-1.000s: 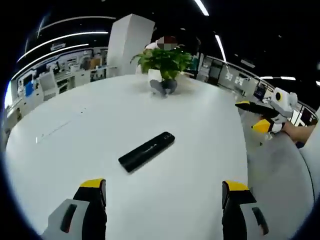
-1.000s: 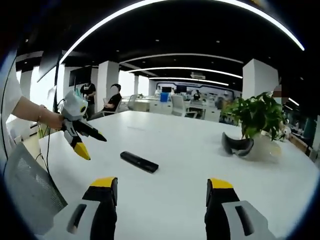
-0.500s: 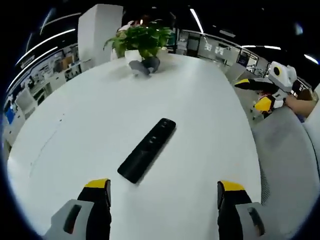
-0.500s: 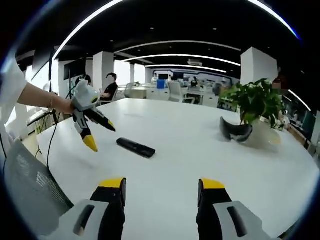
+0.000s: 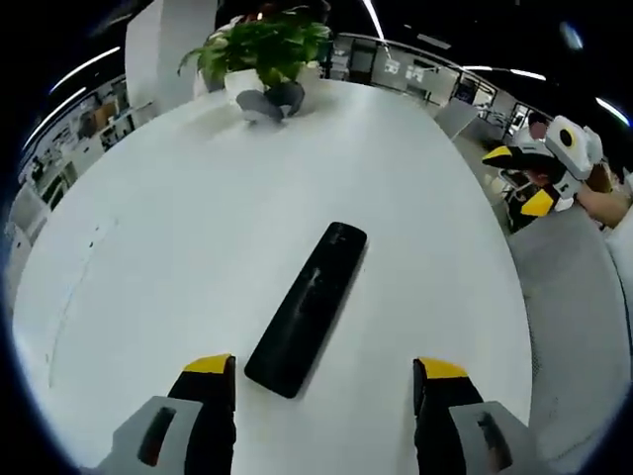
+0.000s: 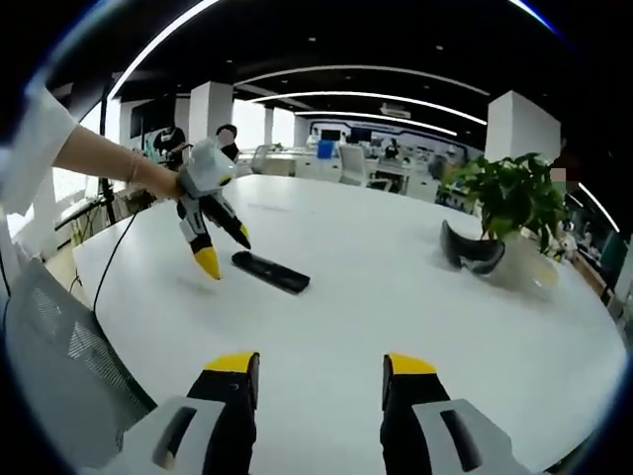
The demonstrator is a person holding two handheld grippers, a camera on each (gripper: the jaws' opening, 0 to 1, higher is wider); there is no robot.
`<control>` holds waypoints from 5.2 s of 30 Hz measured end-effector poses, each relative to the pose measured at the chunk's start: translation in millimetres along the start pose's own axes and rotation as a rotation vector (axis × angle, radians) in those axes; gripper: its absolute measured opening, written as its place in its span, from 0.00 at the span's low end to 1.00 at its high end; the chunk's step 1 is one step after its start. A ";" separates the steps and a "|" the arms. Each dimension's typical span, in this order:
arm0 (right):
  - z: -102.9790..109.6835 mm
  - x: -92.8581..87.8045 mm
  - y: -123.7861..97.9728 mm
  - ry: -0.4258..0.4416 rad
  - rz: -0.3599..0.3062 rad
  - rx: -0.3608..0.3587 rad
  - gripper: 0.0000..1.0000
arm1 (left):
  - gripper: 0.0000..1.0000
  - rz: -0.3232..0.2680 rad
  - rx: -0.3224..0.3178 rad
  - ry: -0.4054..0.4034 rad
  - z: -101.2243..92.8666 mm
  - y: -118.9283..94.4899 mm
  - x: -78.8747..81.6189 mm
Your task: Press the specified remote control buttons in sequence, fully releasing each button before pressing the next.
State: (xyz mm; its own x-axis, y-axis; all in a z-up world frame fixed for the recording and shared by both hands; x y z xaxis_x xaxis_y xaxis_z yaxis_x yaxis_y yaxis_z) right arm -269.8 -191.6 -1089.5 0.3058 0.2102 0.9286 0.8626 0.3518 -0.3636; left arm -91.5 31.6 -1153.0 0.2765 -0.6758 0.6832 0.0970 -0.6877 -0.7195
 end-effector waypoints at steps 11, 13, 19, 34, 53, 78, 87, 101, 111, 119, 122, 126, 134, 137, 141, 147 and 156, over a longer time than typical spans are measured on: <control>1.6 -1.4 0.1 -0.023 0.016 0.012 0.39 | 0.55 0.075 0.004 0.162 8.4 11.2 3.1; 1.9 -1.4 0.1 -0.027 0.017 0.014 0.39 | 0.52 0.089 -0.007 0.178 8.3 11.0 3.5; 1.8 -1.2 -0.5 -0.023 0.014 0.013 0.38 | 0.24 0.113 -0.077 0.302 -4.1 8.1 1.7; 6.8 -1.6 0.8 -0.033 0.022 0.043 0.40 | 0.23 0.131 -0.035 0.234 -22.7 6.2 -4.4; 10.2 -2.4 0.4 -0.034 0.033 0.065 0.36 | 0.23 0.157 -0.013 0.223 -52.6 1.7 -14.2; 16.2 -4.9 0.6 -0.053 0.055 0.105 0.30 | 0.23 0.200 -0.050 0.290 -106.6 -4.5 -28.8; 18.0 -8.0 1.4 -0.075 0.079 0.124 0.27 | 0.23 0.220 -0.057 0.318 -122.8 -4.4 -32.3; 24.2 -9.4 0.6 -0.001 0.071 0.174 0.22 | 0.23 0.201 -0.049 0.303 -143.0 -6.7 -40.3; 49.4 -7.8 2.4 -0.112 0.132 0.377 0.15 | 0.23 0.183 -0.045 0.292 -159.8 -7.9 -45.7; 63.6 7.5 7.4 -0.439 0.237 0.580 0.02 | 0.23 0.170 -0.041 0.284 -172.1 -9.7 -48.7; 69.6 10.8 8.4 -0.492 0.301 0.690 0.00 | 0.23 0.166 -0.044 0.283 -178.5 -10.7 -50.7; 76.1 7.1 11.5 -0.575 0.371 0.778 0.00 | 0.23 0.151 -0.042 0.276 -182.6 -11.8 -53.0; 85.9 -10.0 21.0 -0.663 0.458 0.856 0.00 | 0.23 0.139 -0.038 0.263 -186.4 -13.0 -54.4; 88.8 -15.9 26.0 -0.675 0.485 0.882 0.00 | 0.23 0.135 -0.039 0.262 -186.3 -13.0 -54.6; 90.2 -22.0 32.7 -0.677 0.508 0.903 0.00 | 0.23 0.130 -0.038 0.259 -186.3 -13.0 -54.8; 89.9 -33.3 38.6 -0.689 0.558 0.917 0.00 | 0.23 0.119 -0.036 0.249 -186.0 -12.6 -55.1; 93.9 -39.1 41.3 -0.705 0.573 0.920 0.00 | 0.23 0.107 -0.033 0.239 -185.8 -12.4 -55.2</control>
State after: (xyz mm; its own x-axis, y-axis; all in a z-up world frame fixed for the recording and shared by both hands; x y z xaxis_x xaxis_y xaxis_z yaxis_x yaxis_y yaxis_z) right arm -284.0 -99.6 -1147.8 0.0169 0.8728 0.4878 0.0016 0.4879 -0.8729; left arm -285.6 28.2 -1158.7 0.0492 -0.7862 0.6160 0.0472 -0.6142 -0.7877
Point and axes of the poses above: the point that each gripper's makers call its tool centre point, and the gripper's own axes: y roughly forward along the fingers, z roughly to its left, x roughly out of its top, the point moved 4 cm from there along -y, roughly backward along the fingers, and after that the axes turned 10 degrees about -z, right-handed, at the moved point
